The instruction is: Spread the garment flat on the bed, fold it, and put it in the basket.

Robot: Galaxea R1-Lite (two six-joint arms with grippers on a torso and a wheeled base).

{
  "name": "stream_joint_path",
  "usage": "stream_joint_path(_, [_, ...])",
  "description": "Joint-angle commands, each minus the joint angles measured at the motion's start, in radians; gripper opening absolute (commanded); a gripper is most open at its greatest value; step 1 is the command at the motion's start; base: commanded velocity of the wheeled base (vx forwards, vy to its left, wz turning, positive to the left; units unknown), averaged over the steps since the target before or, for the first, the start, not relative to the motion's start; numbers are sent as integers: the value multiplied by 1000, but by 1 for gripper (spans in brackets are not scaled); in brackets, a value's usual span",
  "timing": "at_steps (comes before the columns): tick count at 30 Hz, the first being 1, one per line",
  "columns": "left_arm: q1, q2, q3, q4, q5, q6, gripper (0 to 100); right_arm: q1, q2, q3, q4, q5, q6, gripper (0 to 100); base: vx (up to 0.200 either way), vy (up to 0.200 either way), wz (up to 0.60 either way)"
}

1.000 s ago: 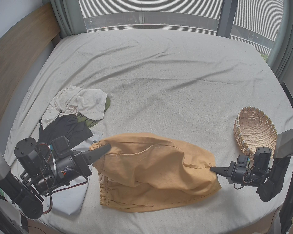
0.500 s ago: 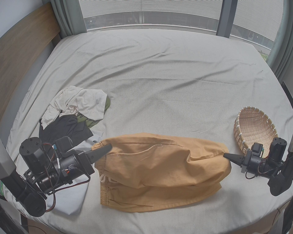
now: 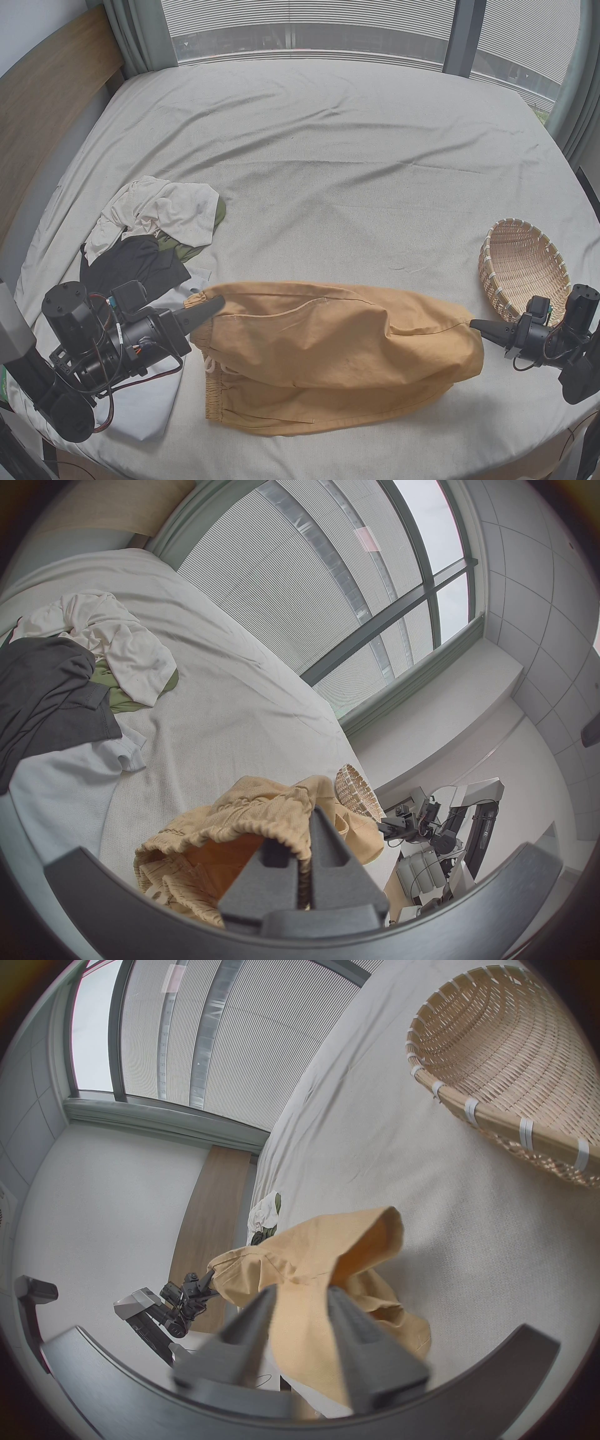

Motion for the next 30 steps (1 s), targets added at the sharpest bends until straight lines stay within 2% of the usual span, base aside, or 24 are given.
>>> stream_joint_path(1, [2, -3, -1, -4, 0, 0, 0, 5, 54, -8, 0, -1, -12, 100, 0, 0, 0])
stream_joint_path(15, [-8, -5, 1, -4, 0, 0, 0, -7, 221, -80, -3, -7, -72, 100, 0, 0, 0])
stream_joint_path(24, [-15, -3, 4, -4, 0, 0, 0, -1, 167, -90, -5, -9, -75, 100, 0, 0, 0])
stream_joint_path(25, [-15, -3, 6, -4, 0, 0, 0, 1, 158, -90, -5, -7, -75, 0, 0, 0, 0])
stream_joint_path(30, [-17, -2, 7, -4, 0, 0, 0, 7, 129, -88, -5, -7, -75, 0, 0, 0, 0])
